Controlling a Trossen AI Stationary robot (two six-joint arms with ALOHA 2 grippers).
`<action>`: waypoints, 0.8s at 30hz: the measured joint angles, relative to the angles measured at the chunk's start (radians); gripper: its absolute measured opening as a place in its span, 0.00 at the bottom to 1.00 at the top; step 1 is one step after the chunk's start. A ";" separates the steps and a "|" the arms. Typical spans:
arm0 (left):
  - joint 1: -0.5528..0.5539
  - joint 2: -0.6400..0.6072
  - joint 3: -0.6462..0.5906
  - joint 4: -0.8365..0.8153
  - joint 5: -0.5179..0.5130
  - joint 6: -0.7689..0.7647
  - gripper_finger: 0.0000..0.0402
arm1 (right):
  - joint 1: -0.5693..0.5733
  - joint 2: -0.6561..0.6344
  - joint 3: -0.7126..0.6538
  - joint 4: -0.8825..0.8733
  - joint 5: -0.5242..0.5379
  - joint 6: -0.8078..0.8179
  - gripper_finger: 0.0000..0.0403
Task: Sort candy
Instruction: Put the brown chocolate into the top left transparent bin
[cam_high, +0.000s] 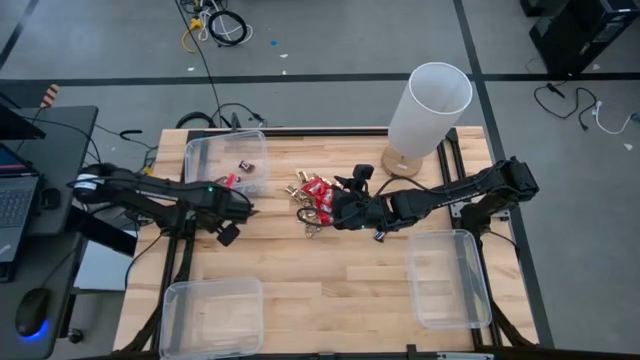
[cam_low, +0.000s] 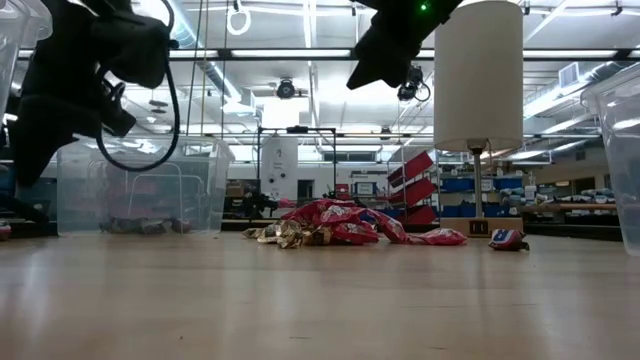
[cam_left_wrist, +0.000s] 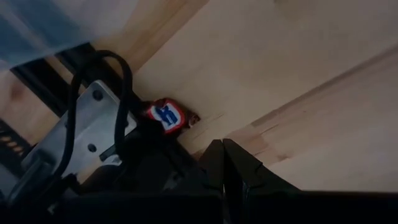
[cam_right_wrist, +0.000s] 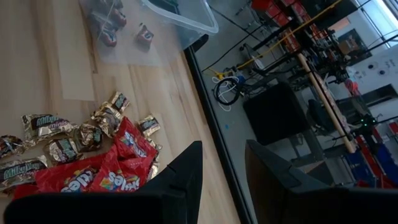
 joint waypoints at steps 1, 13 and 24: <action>0.000 0.012 0.000 0.003 -0.001 0.000 0.00 | 0.000 0.000 0.000 0.000 0.000 0.001 0.27; -0.025 0.033 0.001 0.002 -0.012 -0.027 0.00 | -0.055 0.000 0.000 0.023 -0.208 0.061 0.27; -0.024 0.239 0.005 0.014 -0.050 -0.135 0.00 | -0.059 0.000 0.000 0.027 -0.209 0.068 0.27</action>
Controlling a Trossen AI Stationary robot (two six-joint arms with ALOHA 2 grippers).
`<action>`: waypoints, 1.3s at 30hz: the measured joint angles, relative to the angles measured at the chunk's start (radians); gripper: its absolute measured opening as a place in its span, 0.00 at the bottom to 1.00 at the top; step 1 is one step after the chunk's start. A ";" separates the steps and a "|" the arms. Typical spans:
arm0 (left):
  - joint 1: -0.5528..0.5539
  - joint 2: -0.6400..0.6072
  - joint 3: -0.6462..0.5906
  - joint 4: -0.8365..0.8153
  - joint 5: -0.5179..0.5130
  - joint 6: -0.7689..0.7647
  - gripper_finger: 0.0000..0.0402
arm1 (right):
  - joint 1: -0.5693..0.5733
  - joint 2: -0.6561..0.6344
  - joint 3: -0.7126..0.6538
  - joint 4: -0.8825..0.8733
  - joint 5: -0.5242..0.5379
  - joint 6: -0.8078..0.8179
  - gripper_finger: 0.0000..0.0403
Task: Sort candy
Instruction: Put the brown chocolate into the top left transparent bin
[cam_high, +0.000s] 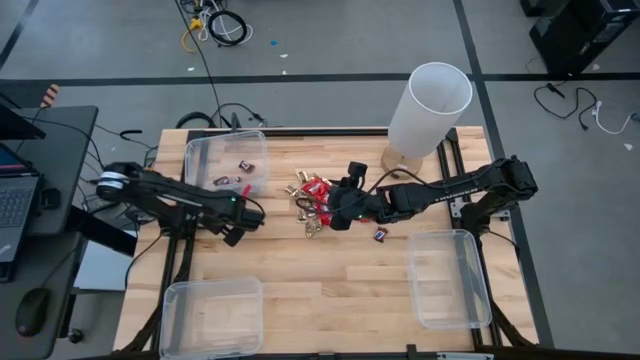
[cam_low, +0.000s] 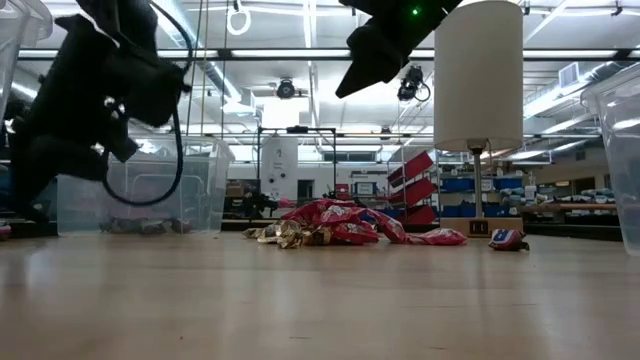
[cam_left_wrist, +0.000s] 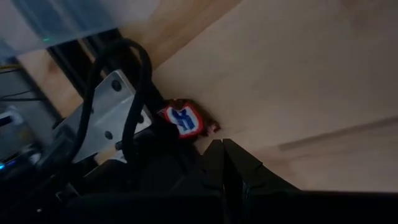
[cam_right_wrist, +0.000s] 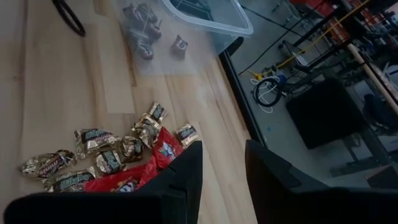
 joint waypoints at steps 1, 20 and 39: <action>0.000 0.018 0.000 0.001 -0.003 -0.001 0.00 | 0.000 0.000 0.000 0.000 0.000 0.000 0.27; 0.000 0.291 -0.003 -0.016 -0.034 0.002 0.00 | 0.000 0.000 0.000 -0.001 0.000 -0.008 0.27; 0.002 0.390 -0.010 -0.027 -0.070 0.004 0.00 | 0.001 0.000 0.000 -0.002 -0.001 -0.011 0.27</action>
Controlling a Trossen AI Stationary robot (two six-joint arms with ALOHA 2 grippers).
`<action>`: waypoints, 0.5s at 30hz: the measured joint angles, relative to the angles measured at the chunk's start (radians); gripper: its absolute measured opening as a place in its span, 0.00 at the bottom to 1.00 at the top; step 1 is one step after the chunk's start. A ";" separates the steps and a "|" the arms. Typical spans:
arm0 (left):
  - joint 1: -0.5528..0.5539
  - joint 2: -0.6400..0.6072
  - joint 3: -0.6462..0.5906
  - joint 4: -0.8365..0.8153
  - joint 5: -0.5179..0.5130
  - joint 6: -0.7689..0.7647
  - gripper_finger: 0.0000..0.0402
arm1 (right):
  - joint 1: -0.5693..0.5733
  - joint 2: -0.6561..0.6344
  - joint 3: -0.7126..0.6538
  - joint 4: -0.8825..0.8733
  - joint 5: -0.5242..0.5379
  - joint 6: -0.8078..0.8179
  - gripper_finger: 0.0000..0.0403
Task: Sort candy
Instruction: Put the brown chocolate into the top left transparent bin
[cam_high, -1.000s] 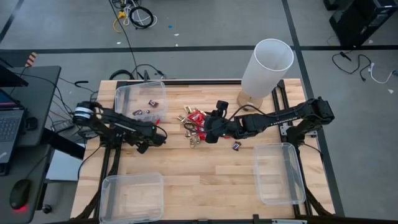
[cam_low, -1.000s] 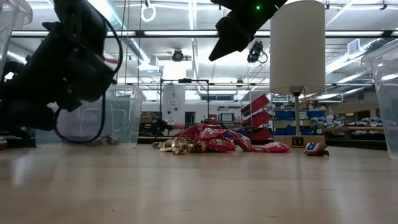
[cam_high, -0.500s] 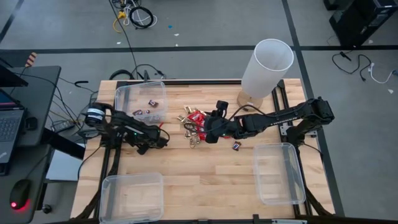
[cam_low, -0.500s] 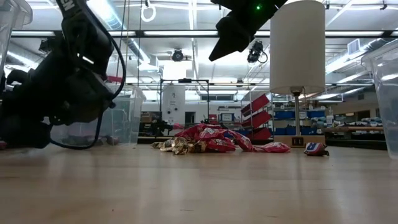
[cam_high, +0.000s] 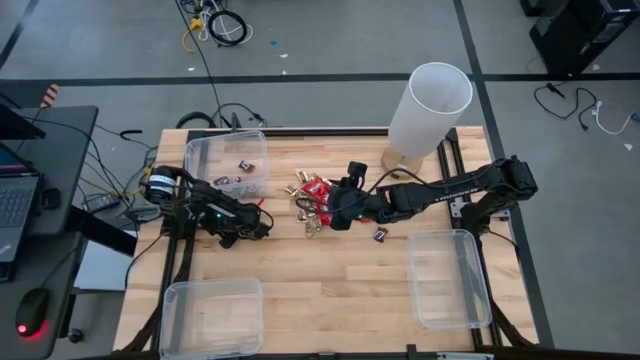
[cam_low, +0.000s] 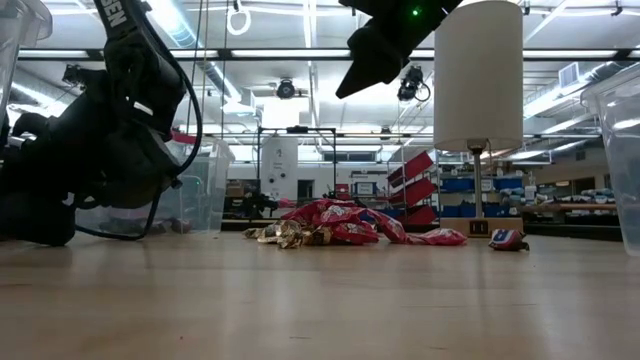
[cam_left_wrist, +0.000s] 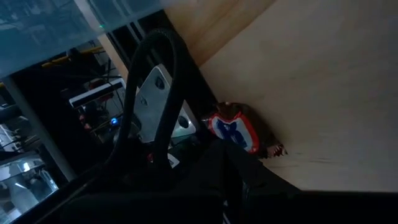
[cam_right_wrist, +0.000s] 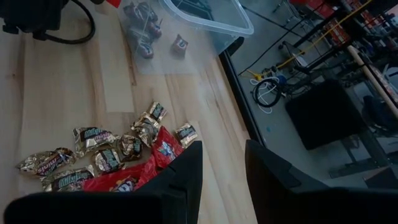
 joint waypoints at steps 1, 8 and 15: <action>0.003 0.000 -0.001 0.001 0.000 0.000 0.00 | 0.000 0.000 0.000 0.000 0.000 0.000 0.27; 0.032 0.002 -0.001 0.003 0.018 0.015 0.00 | 0.000 0.000 0.000 -0.001 -0.018 0.003 0.27; 0.056 0.002 0.001 0.006 0.033 0.029 0.00 | 0.005 0.000 0.000 -0.003 -0.023 0.011 0.27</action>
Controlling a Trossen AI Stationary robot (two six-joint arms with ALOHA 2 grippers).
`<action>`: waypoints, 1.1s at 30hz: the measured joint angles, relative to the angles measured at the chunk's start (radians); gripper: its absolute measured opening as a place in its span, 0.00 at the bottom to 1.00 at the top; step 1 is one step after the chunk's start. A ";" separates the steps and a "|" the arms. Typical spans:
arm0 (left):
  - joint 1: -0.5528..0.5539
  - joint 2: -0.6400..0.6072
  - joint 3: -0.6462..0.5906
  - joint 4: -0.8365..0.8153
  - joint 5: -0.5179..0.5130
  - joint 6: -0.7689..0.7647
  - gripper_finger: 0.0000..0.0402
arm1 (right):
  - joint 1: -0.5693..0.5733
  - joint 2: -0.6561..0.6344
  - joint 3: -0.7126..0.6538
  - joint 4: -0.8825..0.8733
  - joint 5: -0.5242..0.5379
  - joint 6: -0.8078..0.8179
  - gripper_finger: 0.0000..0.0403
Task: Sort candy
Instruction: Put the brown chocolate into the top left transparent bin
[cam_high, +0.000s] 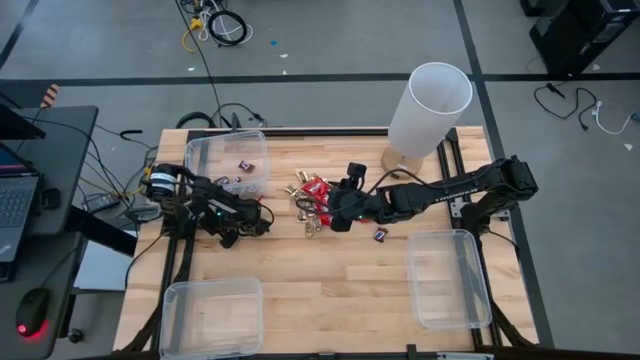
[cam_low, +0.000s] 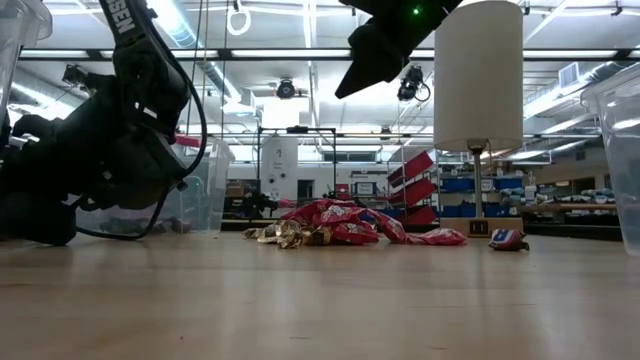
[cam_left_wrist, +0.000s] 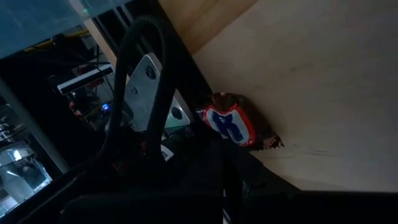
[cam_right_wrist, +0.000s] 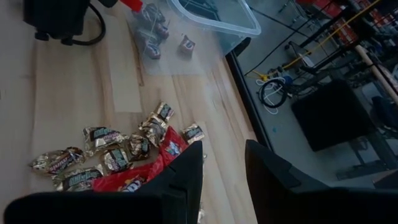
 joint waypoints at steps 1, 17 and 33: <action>0.000 0.000 0.000 0.000 0.000 0.000 0.00 | 0.000 0.000 0.000 0.000 0.000 0.000 0.27; -0.008 0.004 0.036 0.022 -0.003 0.079 0.00 | 0.000 0.000 0.000 -0.002 0.000 0.000 0.27; -0.086 0.003 0.307 -0.003 -0.020 0.226 0.00 | 0.000 0.000 0.000 -0.031 0.000 0.011 0.27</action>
